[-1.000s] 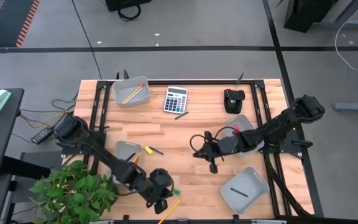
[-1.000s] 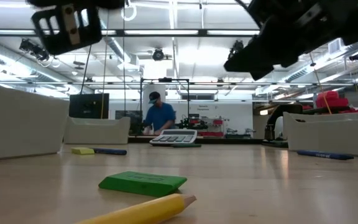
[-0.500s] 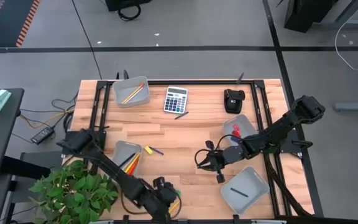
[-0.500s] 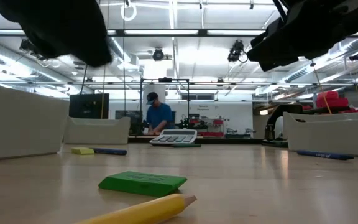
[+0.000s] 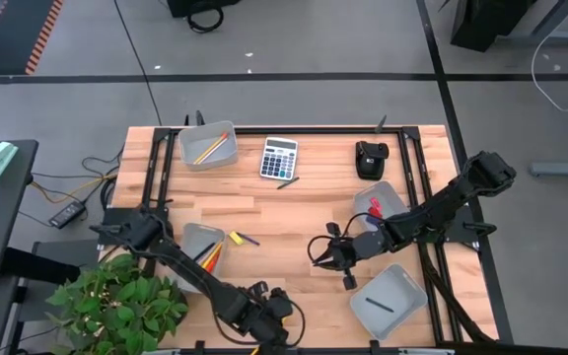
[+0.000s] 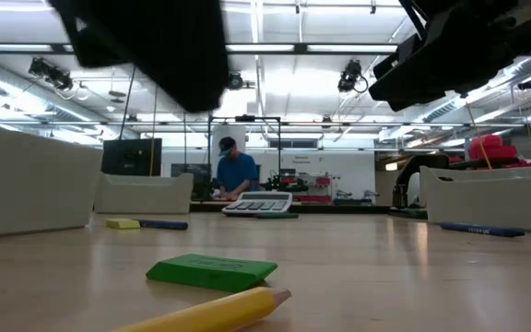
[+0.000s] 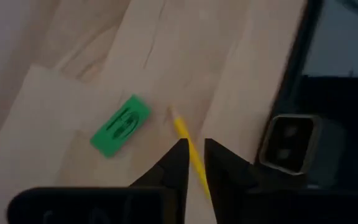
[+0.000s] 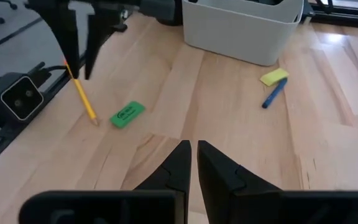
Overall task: Sort crayons/erasers/pens/pencils in bins
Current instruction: Put the yellow pencil into top left the gray bin
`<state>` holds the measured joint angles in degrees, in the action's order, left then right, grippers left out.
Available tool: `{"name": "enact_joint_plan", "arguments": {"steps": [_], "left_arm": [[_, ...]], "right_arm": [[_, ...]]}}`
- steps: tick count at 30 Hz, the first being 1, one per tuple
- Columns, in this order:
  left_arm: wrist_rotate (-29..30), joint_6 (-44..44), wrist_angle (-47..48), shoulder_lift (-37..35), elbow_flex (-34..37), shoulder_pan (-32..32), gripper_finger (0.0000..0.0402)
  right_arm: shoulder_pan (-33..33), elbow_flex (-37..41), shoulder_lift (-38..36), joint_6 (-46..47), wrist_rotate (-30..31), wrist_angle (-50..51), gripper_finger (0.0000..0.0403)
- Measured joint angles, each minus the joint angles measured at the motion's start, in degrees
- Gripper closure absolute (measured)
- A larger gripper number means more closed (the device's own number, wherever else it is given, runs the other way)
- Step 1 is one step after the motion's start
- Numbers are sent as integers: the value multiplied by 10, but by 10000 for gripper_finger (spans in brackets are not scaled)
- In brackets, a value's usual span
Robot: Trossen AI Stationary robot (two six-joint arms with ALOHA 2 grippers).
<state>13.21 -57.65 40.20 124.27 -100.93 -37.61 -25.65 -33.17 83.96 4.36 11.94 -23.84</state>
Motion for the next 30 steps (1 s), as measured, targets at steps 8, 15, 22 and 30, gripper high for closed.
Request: {"name": "enact_joint_plan", "arguments": {"steps": [8,15,22,30], "left_arm": [[-64,-7,-17,20,1,3,268],[-86,-7,-26,41,1,1,226],[-88,-17,-2,50,1,1,214],[-96,-63,6,52,1,-1,206]], "right_arm": [[0,0,0,4,0,7,365],[0,0,0,6,0,11,365],[0,0,0,5,0,11,365],[0,0,0,6,0,15,365]]}}
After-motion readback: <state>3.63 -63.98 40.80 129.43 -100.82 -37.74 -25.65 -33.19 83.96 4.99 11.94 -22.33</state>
